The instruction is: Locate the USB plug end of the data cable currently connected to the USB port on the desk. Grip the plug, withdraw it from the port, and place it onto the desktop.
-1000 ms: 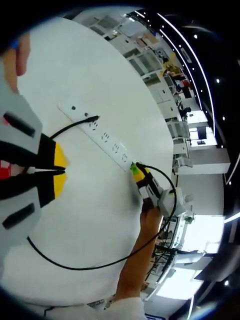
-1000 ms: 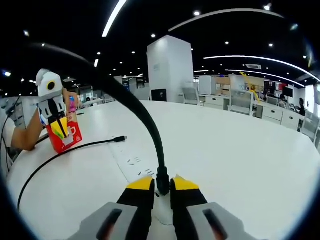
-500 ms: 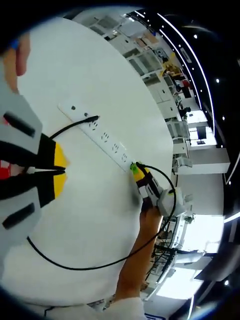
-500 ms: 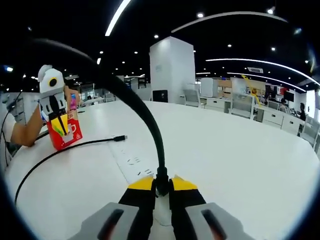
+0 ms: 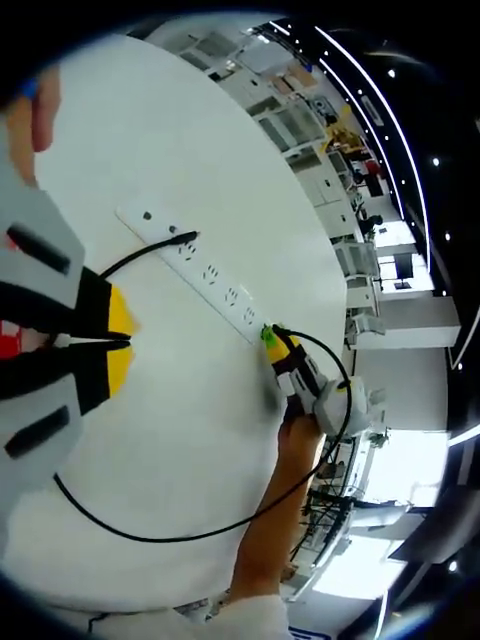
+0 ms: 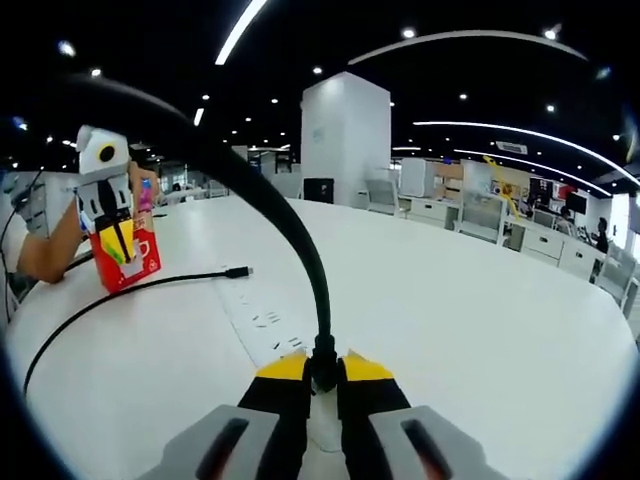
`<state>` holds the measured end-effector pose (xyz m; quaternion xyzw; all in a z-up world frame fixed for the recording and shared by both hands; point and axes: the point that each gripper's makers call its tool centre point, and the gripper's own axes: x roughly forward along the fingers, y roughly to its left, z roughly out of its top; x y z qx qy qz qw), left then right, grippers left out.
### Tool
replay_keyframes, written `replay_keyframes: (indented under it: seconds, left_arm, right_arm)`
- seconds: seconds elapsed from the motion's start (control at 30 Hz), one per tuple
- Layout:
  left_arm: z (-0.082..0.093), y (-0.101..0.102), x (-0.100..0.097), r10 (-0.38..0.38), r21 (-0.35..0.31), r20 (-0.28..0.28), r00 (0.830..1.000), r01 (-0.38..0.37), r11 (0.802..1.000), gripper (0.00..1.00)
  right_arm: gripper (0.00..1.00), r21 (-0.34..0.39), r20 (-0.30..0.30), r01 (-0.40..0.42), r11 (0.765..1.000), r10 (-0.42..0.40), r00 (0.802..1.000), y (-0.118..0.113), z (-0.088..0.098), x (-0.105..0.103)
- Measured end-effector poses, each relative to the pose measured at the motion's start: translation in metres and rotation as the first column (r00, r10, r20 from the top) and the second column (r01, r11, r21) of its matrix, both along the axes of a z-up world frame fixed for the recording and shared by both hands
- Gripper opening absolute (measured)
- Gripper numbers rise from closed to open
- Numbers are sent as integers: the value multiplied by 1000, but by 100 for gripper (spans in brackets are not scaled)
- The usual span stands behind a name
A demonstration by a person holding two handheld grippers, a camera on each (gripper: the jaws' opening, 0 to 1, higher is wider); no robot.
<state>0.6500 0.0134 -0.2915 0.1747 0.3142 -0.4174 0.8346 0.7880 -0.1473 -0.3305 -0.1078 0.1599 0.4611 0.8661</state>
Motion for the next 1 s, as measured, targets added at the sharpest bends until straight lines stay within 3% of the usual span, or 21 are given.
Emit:
replay_keyframes:
  seconds: [1.0]
  left_arm:
    - [-1,-1,-2,1,0,0,1000,-1,1000,2]
  right_arm:
    - [9,-25,40,21,999,-20,999,6,14,-1]
